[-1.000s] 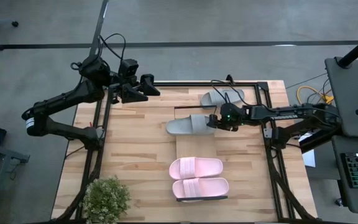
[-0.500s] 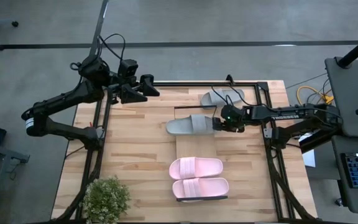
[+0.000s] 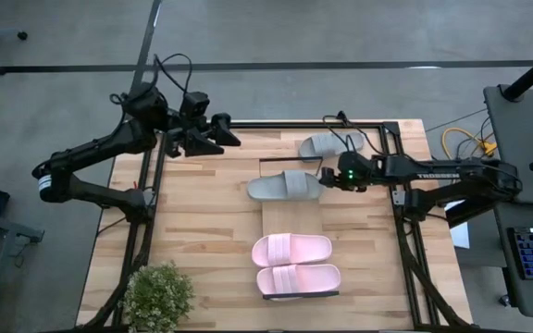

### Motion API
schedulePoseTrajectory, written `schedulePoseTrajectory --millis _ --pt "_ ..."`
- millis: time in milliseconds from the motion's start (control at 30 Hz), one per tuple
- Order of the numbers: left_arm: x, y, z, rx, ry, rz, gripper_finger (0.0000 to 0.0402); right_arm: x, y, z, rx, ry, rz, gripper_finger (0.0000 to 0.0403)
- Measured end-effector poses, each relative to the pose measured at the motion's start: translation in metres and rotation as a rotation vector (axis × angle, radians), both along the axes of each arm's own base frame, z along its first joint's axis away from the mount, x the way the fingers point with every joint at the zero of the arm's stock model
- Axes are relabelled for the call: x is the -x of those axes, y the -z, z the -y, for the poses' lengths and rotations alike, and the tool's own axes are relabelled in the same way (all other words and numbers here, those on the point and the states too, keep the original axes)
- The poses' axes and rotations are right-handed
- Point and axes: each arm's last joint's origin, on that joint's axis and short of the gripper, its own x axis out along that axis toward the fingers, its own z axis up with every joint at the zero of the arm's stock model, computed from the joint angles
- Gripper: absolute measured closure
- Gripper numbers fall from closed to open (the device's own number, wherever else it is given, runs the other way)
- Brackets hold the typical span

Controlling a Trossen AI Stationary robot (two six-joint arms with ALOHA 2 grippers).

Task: Pick and place slides into the shelf
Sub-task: Put the gray slide on the shelf

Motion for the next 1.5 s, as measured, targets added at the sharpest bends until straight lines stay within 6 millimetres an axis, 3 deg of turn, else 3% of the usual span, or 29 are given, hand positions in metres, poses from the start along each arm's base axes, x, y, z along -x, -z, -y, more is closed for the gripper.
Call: schedulePoseTrajectory --millis 300,733,1000,1500 --pt "-0.011 0.025 -0.007 -0.028 -0.099 -0.167 0.0141 0.015 -0.022 -0.003 0.039 0.015 0.099 0.0145" --pt "-0.049 0.057 -0.024 -0.010 -0.123 -0.279 0.0141 0.030 -0.041 -0.006 0.097 0.024 0.197 0.0150" --pt "-0.051 0.059 -0.025 -0.008 -0.122 -0.283 0.0141 0.045 -0.038 0.003 0.119 0.078 0.104 0.0161" --pt "-0.049 0.055 -0.017 -0.013 -0.101 -0.272 0.0141 0.065 -0.038 0.045 0.059 0.048 0.134 0.0159"
